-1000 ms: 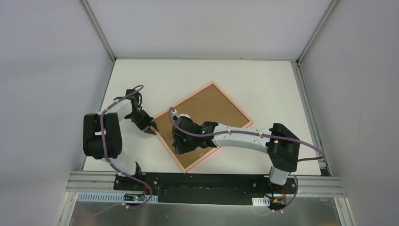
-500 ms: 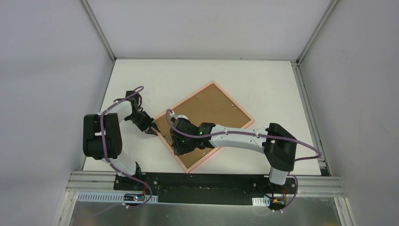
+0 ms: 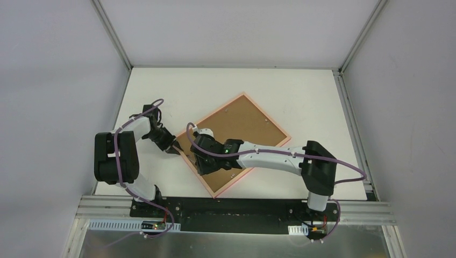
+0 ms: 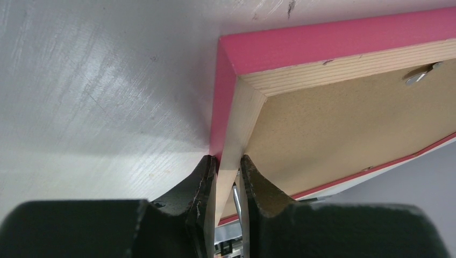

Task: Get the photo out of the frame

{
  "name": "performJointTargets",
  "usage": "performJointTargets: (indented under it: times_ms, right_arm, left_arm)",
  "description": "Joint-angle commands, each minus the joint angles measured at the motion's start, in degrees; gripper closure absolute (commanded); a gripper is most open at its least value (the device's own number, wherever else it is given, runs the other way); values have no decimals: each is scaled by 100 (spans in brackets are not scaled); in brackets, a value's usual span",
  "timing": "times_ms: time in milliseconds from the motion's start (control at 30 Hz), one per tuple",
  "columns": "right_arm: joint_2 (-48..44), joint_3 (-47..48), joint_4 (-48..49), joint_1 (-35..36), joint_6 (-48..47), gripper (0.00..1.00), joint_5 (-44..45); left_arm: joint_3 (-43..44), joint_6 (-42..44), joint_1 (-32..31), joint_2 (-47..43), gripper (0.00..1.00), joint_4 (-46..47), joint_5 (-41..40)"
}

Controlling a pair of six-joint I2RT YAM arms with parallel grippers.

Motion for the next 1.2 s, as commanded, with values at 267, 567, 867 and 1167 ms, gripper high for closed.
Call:
performJointTargets:
  times_ms: [267, 567, 867, 1167]
  right_arm:
    - [363, 701, -245, -389, 13, 100, 548]
    - [385, 1199, -564, -627, -43, 100, 630]
    - [393, 1637, -950, -702, -162, 100, 750]
    - [261, 2263, -1206, -734, -162, 100, 502]
  left_arm:
    - [-292, 182, -17, 111, 100, -234, -183]
    - [-242, 230, -11, 201, 100, -250, -190]
    - [-241, 286, -16, 226, 100, -248, -202]
    - [-223, 331, -11, 265, 100, -243, -217]
